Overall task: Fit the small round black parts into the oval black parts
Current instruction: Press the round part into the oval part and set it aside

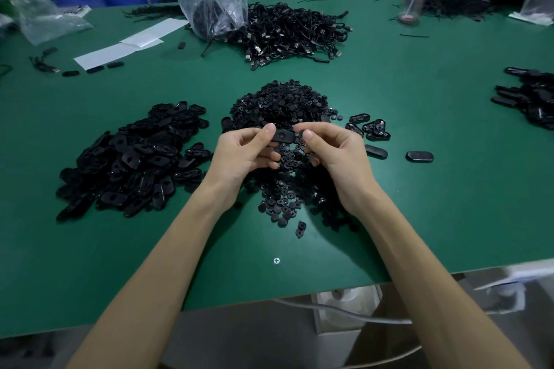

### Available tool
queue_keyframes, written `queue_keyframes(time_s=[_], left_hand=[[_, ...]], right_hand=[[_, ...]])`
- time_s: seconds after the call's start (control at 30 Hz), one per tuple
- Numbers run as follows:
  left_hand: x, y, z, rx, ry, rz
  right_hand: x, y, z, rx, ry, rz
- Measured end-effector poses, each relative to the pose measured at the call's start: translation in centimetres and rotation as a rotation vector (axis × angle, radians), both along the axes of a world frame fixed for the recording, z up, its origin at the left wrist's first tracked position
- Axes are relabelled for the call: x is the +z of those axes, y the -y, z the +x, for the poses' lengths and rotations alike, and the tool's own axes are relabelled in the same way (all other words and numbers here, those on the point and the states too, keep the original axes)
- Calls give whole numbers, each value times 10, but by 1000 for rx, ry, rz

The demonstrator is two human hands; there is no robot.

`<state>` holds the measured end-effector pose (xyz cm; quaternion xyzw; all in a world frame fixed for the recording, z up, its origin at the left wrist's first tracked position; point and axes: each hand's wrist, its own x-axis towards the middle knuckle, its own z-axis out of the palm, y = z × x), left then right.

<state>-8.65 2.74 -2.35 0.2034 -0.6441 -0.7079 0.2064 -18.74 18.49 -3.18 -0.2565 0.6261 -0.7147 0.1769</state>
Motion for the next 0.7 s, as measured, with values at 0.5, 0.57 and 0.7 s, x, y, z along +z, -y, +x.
queue_keyframes(time_s=[0.5,0.57,0.7], left_hand=[[-1,1,1,-74,-48,64],[0,-1,2,-97,-62,89],[3,-2,4,-113,-75,125]], right_hand=[[1,0,1,-46,-51,-36],[1,0,1,-48,-61,-38],[3,1,4,-79,-94,-20]])
